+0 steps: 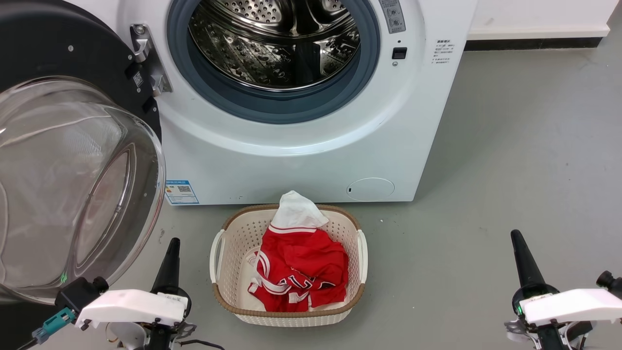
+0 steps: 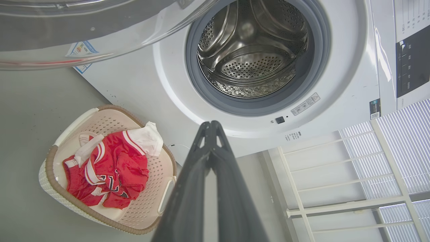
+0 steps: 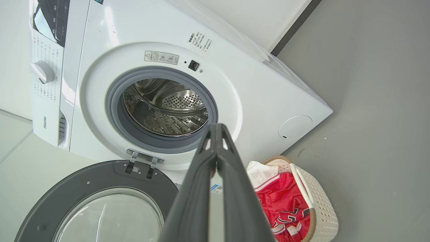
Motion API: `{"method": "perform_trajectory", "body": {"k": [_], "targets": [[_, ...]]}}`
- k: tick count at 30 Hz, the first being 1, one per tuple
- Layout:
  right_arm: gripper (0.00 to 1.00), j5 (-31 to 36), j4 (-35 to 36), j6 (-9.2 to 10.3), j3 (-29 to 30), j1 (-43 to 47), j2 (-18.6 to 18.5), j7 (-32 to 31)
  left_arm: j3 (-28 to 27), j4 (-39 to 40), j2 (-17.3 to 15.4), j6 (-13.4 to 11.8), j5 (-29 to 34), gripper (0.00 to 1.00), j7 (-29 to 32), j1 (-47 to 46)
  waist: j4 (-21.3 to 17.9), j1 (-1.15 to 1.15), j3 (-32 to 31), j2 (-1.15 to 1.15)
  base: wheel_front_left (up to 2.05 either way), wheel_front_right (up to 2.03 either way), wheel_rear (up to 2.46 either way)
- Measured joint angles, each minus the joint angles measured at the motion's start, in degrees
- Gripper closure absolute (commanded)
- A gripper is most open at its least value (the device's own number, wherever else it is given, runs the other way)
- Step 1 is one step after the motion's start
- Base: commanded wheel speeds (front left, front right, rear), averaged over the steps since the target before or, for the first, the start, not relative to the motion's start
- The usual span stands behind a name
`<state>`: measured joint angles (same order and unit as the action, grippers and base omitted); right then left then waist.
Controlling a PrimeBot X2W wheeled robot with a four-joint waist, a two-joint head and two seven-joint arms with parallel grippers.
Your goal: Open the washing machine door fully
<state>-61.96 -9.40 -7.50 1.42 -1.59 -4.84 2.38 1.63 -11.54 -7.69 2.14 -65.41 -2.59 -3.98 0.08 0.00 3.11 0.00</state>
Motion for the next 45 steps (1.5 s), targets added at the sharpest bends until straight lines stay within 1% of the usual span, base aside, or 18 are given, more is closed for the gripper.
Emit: {"method": "perform_trajectory", "body": {"k": [19,45], "targets": [[1.0,-11.51,-1.59,0.0,0.82,-1.41,-0.03,-2.42,-2.32,-0.9,1.29,1.86,-9.89,1.0,2.87,-0.78,-0.03,0.0,-0.87,0.0,0.0,0.0,0.0],[1.0,-24.29,-3.38,0.01,1.91,-3.12,0.02,-5.23,-5.22,-1.79,2.92,3.96,-20.97,1.0,6.05,-1.3,-0.06,0.0,-2.06,0.0,0.0,0.0,0.0]]}}
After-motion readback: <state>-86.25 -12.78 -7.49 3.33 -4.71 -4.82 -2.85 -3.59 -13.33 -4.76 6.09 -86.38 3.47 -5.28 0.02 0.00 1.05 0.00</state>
